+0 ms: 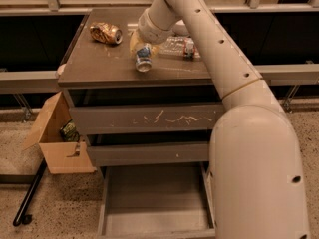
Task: Pick redbull can from bottom drawer and place on counter
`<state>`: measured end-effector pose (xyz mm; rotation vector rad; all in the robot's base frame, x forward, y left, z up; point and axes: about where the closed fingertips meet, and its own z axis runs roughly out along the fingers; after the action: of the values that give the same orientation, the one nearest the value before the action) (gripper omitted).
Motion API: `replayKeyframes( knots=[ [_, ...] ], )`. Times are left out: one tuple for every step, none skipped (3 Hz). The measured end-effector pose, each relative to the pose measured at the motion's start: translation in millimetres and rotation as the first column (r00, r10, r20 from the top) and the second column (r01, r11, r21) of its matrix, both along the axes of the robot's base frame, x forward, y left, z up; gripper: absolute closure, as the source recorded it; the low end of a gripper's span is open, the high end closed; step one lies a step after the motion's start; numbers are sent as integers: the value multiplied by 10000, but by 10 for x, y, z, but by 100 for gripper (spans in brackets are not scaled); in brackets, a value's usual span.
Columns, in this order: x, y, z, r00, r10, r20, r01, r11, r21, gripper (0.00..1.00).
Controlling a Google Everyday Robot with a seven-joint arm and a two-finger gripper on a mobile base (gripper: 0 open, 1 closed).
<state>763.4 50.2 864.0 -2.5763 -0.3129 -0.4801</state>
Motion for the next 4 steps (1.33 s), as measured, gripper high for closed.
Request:
replayKeyframes(
  knots=[
    [71,86,-48,9999,72,-112,-75,9996,-278,58],
    [127,146,-92,9996,115,-247,-125,9991,-408,35],
    [196,178,-115,9996,72,-289,-88,9985,-544,12],
    [273,185,-181,9989,-26,-461,3,9988,-487,0]
  ],
)
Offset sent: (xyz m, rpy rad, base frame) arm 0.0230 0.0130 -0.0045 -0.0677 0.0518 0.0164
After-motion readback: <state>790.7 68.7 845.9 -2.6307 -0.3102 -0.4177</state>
